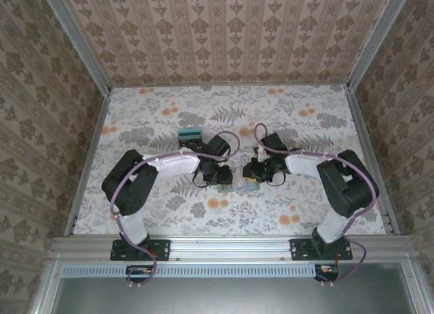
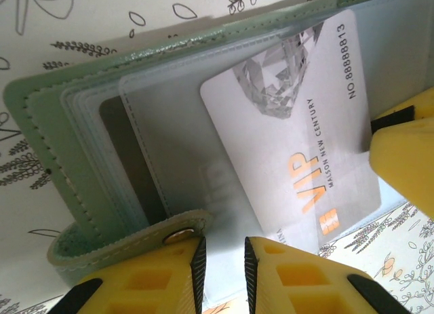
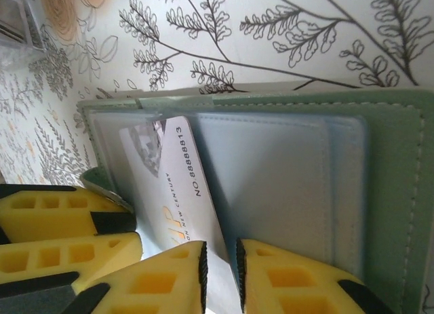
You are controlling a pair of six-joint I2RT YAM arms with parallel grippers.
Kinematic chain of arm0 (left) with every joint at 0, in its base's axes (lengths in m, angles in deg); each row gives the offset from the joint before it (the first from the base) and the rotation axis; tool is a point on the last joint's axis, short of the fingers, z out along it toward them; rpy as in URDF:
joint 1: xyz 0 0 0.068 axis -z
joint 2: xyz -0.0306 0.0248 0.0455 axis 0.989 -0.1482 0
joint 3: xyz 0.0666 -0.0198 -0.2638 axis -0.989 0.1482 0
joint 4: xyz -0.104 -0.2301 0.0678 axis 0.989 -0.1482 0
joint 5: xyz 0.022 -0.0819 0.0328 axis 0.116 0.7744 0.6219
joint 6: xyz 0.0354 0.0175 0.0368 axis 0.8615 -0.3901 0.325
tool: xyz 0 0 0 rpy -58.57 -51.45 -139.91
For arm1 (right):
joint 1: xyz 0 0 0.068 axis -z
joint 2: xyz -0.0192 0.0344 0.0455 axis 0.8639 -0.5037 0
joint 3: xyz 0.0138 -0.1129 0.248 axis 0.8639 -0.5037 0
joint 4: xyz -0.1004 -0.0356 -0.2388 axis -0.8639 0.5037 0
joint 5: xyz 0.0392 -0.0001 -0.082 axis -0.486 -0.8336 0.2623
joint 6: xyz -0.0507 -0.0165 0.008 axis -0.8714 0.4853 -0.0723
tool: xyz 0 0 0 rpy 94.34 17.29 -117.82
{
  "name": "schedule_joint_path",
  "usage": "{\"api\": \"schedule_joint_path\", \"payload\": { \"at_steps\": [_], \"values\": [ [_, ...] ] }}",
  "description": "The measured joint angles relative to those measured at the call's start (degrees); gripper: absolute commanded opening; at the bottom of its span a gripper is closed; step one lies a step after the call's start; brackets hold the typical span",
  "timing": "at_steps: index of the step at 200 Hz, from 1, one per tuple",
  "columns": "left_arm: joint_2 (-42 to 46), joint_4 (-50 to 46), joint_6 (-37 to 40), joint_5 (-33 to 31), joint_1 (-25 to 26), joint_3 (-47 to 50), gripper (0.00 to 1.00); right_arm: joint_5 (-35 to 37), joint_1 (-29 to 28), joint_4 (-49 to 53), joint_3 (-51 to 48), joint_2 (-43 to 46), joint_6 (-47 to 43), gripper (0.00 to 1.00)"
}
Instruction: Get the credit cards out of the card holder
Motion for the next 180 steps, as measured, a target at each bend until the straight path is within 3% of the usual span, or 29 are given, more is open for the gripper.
{"api": "schedule_joint_path", "payload": {
  "at_steps": [67, 120, 180],
  "values": [
    [0.0, 0.0, 0.0, 0.0, 0.0, 0.0, 0.25, -1.4, -0.4, -0.4, 1.7, -1.9, -1.2, 0.22],
    [0.0, 0.0, 0.0, 0.1, 0.0, 0.0, 0.25, -1.7, -0.8, -0.5, 1.8, -2.6, -2.1, 0.05],
    [0.0, 0.0, 0.0, 0.1, 0.0, 0.0, 0.25, -1.6, 0.9, -1.1, -0.7, -0.7, -2.0, 0.0]
  ]
}}
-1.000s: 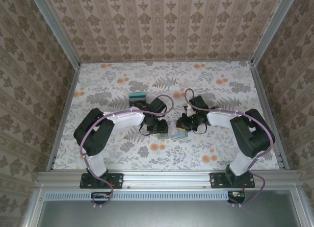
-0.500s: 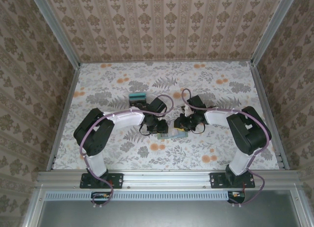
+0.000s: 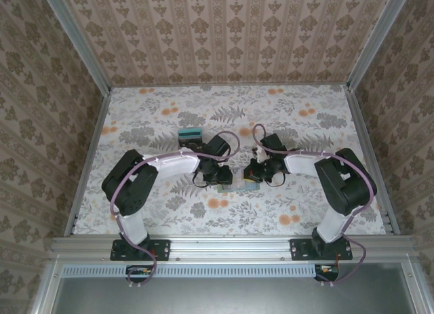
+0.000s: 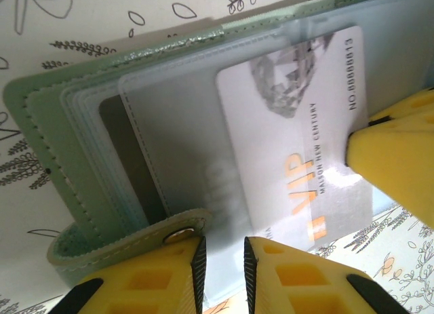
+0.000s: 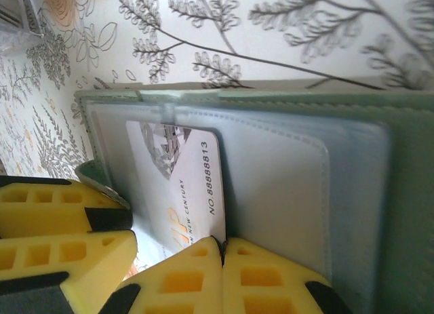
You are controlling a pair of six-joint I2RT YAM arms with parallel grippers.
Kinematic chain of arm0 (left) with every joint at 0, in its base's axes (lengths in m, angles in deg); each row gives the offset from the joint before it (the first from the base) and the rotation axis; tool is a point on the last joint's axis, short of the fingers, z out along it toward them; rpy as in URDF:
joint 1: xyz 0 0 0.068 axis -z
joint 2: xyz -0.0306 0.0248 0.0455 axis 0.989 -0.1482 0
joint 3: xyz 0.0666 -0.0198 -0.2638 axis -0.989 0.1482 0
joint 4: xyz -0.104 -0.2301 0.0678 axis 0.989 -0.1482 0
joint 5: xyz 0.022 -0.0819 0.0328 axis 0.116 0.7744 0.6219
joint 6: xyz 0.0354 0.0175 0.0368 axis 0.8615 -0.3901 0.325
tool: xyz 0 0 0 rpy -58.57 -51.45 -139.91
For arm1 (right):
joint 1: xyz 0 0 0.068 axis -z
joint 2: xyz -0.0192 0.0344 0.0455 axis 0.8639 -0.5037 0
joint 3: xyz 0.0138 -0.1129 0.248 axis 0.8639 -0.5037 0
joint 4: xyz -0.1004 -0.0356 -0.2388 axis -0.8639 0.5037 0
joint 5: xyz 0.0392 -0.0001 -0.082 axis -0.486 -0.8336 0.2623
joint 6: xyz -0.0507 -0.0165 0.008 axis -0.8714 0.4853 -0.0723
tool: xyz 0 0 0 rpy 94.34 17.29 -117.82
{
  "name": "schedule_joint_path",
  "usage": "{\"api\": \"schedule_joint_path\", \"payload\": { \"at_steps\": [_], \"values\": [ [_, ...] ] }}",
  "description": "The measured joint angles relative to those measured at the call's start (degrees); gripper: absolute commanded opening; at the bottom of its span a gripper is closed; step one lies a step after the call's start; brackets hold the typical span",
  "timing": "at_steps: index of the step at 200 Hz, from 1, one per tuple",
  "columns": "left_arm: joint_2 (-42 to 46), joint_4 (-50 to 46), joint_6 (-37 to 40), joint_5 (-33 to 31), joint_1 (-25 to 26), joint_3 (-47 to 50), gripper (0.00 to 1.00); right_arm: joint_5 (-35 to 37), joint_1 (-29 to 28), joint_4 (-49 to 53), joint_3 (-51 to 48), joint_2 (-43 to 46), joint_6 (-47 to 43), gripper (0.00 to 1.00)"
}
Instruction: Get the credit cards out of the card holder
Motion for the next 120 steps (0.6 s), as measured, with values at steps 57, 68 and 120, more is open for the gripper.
{"api": "schedule_joint_path", "payload": {
  "at_steps": [57, 68, 120],
  "values": [
    [0.0, 0.0, 0.0, 0.0, 0.0, 0.0, 0.25, 1.1, 3.5, 0.7, -3.7, 4.9, 0.0, 0.0],
    [0.0, 0.0, 0.0, 0.0, 0.0, 0.0, 0.25, 1.7, 4.0, 1.2, -4.2, 6.6, -0.2, 0.0],
    [2.2, 0.0, -0.3, -0.6, -0.1, 0.1, 0.33, 4.5, 6.0, 5.0, -4.7, 15.5, -1.4, 0.0]
  ]
}}
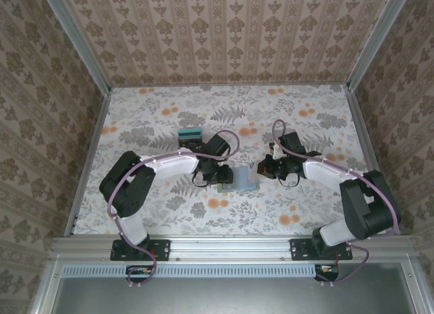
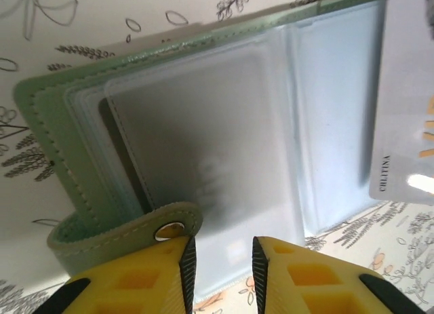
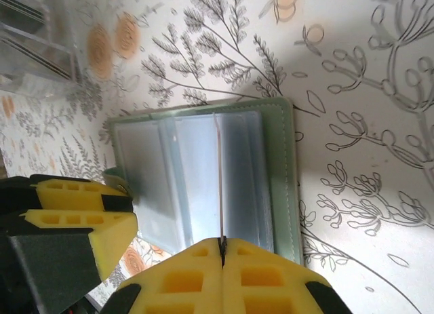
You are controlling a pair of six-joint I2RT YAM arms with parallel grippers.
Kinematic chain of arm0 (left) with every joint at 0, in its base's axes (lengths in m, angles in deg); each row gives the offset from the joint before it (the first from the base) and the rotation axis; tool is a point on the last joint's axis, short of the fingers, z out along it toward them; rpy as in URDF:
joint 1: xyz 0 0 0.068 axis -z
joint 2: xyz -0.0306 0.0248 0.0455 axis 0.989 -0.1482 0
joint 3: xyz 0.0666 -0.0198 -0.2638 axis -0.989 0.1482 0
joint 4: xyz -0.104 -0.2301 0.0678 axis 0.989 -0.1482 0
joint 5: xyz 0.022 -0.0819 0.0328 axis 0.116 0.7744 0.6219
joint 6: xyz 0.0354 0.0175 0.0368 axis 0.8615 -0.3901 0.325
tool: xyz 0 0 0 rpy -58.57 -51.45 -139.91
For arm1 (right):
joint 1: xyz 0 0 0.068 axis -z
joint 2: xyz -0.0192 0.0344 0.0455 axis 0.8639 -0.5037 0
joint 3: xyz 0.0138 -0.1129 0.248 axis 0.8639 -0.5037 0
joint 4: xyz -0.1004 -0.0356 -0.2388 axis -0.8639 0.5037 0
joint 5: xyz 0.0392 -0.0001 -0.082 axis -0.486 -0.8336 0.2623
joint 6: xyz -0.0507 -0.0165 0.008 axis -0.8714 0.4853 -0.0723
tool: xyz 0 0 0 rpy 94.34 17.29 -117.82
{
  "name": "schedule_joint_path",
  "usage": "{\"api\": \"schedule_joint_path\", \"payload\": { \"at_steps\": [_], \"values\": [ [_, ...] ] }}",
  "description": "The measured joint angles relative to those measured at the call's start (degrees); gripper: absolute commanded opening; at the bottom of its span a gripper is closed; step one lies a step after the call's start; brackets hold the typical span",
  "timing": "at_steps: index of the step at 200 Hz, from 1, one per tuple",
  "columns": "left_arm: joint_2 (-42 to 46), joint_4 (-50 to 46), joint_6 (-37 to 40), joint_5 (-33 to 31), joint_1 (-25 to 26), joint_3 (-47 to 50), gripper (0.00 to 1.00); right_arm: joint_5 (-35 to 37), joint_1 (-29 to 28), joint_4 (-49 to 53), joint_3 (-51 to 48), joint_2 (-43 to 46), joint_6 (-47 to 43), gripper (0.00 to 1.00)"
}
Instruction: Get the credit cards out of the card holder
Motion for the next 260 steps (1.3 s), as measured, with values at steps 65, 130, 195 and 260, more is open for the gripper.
{"api": "schedule_joint_path", "payload": {
  "at_steps": [65, 130, 195, 260],
  "values": [
    [11.4, 9.4, -6.0, 4.2, -4.9, 0.6, 0.44, -1.3, 0.9, 3.7, 5.3, 7.3, -0.6, 0.0],
    [14.1, 30.6, -19.8, 12.8, -10.0, 8.3, 0.39, -10.4, 1.6, -6.1, 9.7, 7.3, 4.9, 0.0],
    [14.0, 40.7, -25.9, 16.6, -10.0, 9.1, 0.35, -14.7, 1.6, -13.4, 9.7, 6.2, 10.0, 0.0],
    [13.6, 46.5, -28.8, 19.1, -10.4, 9.9, 0.08, -16.4, 1.7, -16.1, 9.6, 5.3, 11.7, 0.0]
  ]
}}
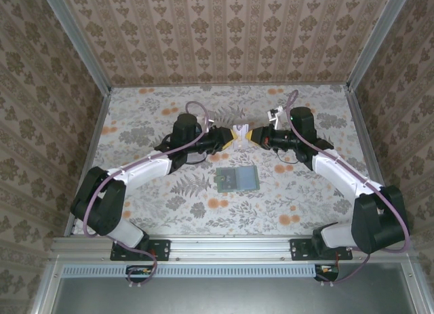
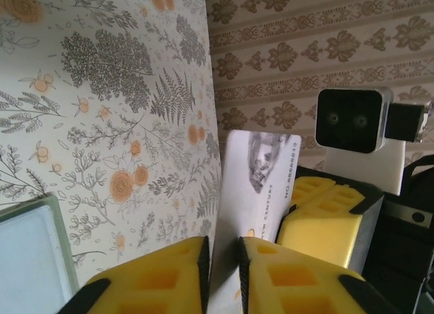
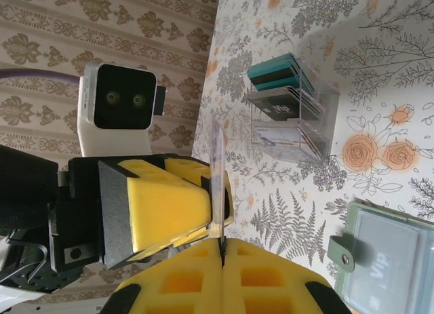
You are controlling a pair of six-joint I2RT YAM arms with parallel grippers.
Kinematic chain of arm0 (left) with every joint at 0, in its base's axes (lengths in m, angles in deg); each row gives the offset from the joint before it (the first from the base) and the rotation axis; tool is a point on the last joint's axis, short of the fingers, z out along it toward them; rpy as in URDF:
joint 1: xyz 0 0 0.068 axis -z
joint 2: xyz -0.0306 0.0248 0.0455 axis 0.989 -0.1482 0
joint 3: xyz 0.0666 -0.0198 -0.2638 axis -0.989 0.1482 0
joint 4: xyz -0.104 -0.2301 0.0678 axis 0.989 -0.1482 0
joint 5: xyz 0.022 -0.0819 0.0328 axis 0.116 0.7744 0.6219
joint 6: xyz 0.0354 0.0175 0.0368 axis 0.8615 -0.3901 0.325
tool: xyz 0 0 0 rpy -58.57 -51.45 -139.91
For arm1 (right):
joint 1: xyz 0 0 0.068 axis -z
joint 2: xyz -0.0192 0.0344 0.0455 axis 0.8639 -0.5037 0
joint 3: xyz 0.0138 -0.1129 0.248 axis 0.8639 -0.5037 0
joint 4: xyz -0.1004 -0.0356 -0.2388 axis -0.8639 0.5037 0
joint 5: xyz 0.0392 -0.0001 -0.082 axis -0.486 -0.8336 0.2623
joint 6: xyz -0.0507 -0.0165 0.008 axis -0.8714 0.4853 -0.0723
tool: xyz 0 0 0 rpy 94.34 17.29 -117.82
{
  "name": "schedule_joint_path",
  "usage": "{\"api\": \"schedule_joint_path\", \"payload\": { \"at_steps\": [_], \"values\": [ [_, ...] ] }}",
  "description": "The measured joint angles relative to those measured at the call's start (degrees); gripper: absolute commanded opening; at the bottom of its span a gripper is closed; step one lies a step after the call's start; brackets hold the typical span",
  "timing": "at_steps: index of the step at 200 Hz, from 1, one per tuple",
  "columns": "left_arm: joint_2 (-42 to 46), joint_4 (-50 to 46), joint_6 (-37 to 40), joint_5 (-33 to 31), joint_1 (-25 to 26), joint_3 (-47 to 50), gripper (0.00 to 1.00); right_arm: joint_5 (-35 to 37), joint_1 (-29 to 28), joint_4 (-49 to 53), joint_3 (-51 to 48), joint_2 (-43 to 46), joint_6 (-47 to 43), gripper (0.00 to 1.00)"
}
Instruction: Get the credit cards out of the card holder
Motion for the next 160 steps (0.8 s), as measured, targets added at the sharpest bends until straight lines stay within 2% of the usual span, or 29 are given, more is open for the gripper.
{"api": "schedule_joint_path", "payload": {
  "at_steps": [4, 13, 29, 33, 46, 54, 74, 83, 103, 129, 160],
  "values": [
    [0.0, 0.3, -0.5, 0.1, -0.1, 0.2, 0.05, 0.0, 0.0, 0.0, -0.1, 0.0, 0.0, 0.0],
    [0.0, 1.0, -0.4, 0.5, -0.2, 0.3, 0.0, 0.1, 0.3, 0.1, -0.2, -0.2, 0.0, 0.07],
    [0.0, 1.7, -0.5, 1.0, -0.3, 0.3, 0.0, 0.0, 0.5, 0.3, -0.6, -0.6, 0.0, 0.13],
    [0.0, 1.7, -0.5, 1.0, -0.3, 0.3, 0.0, 0.0, 0.5, 0.3, -0.6, -0.7, 0.0, 0.18],
    [0.0, 1.6, -0.1, 1.3, -0.3, 0.3, 0.0, 0.0, 0.5, 0.8, -0.6, -0.6, -0.4, 0.52],
    [0.2, 1.1, 0.6, 1.4, -0.3, 0.3, 0.0, 0.0, 0.4, 1.4, -0.7, -0.7, -1.0, 0.67],
    [1.3, -4.7, 5.0, 1.4, 0.0, 0.0, 0.0, 0.1, 0.3, 3.1, -0.7, -0.6, -2.8, 0.84],
    [2.0, -9.4, 8.0, 0.9, 0.0, -0.7, 0.0, 0.3, 0.2, 4.0, -0.7, -0.6, -3.5, 0.98],
    [3.5, -22.8, 17.8, -1.7, 0.1, -5.1, 0.0, 1.1, 0.2, 6.1, -0.7, -0.5, -5.0, 0.99],
    [5.6, -38.7, 32.7, -9.0, 0.2, -11.5, 0.0, 1.9, 0.2, 7.8, -0.7, 0.2, -6.1, 1.0],
    [10.6, -47.3, 49.1, -18.1, 0.1, -10.1, 0.0, 2.3, 0.2, 8.5, -0.8, 0.8, -7.0, 1.0]
  ]
}}
